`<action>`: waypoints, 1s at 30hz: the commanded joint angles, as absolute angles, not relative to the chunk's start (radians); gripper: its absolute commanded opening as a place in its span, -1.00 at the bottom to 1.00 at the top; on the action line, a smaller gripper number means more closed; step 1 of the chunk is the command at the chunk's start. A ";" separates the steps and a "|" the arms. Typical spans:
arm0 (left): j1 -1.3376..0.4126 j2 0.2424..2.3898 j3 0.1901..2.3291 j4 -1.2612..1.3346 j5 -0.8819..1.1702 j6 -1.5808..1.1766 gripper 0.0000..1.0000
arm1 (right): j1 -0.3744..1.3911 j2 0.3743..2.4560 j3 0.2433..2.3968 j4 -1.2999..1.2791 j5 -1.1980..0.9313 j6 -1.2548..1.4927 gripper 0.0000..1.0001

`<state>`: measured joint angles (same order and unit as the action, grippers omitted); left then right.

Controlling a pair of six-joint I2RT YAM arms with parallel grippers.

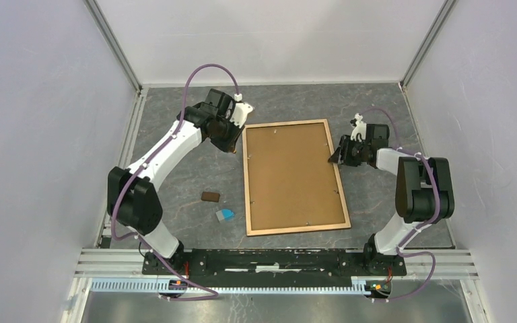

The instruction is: Take the photo out of the frame

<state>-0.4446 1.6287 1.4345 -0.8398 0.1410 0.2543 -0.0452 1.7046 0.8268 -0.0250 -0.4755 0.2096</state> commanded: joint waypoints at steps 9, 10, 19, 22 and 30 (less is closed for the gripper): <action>-0.469 1.746 1.616 -0.905 0.095 0.354 -0.96 | -0.042 1.626 0.803 -0.259 -0.555 0.129 0.17; -0.473 1.753 1.623 -0.905 0.091 0.355 -0.96 | -0.042 1.619 0.798 -0.270 -0.562 0.110 0.18; -0.525 1.847 1.704 -0.904 0.039 0.355 -0.96 | -0.075 1.570 0.739 -0.418 -0.642 -0.093 0.23; -0.548 1.870 1.713 -0.890 0.012 0.359 -0.96 | -0.087 1.562 0.719 -0.450 -0.649 -0.127 0.26; -0.609 1.918 1.723 -0.871 -0.096 0.379 -0.95 | -0.087 1.583 0.688 -0.442 -0.728 -0.125 0.29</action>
<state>-0.5846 1.8996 1.6768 -0.8986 -0.0250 0.3241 -0.0929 1.5566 0.7357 -0.3546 -0.7048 -0.0998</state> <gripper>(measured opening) 0.253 0.643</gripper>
